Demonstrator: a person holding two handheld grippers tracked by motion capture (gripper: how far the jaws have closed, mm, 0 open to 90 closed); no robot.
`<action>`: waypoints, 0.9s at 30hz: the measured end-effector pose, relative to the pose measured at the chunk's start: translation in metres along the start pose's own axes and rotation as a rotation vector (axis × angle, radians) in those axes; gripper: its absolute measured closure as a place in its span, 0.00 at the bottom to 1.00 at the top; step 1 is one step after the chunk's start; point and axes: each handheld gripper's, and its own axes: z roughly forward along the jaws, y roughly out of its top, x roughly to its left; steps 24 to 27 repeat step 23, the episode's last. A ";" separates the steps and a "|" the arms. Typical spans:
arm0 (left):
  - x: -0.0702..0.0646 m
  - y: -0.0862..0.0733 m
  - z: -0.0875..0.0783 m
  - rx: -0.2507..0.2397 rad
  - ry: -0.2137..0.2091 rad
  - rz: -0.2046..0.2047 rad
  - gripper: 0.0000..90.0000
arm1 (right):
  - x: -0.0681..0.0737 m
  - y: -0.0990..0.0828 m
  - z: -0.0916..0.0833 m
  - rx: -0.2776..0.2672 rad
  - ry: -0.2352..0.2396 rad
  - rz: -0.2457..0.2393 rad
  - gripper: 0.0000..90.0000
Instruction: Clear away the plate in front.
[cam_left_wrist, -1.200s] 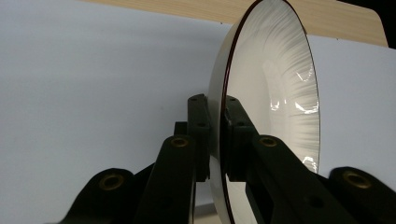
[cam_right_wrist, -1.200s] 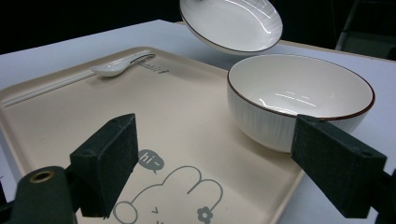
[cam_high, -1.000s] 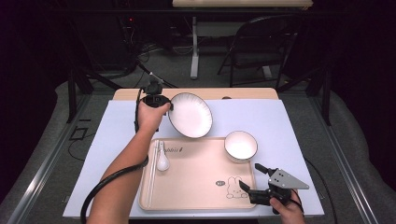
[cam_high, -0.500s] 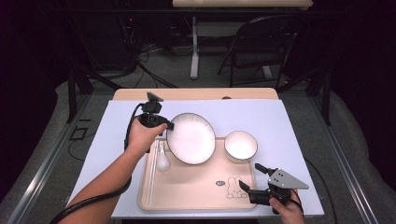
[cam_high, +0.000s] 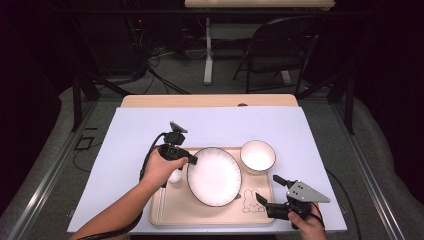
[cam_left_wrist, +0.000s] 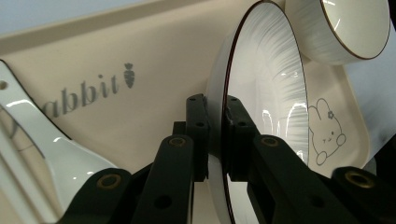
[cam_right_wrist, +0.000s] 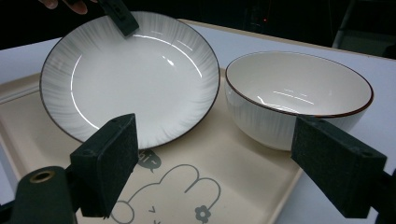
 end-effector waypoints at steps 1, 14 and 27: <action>0.000 -0.001 0.001 0.001 -0.010 -0.007 0.92 | 0.000 0.000 0.000 0.000 0.001 -0.001 0.16; 0.026 -0.011 0.021 0.012 -0.007 -0.062 0.93 | 0.000 0.000 0.000 0.001 0.003 -0.004 0.16; 0.037 -0.025 0.032 -0.015 0.033 -0.041 0.84 | 0.001 0.000 0.001 0.005 0.004 -0.008 0.16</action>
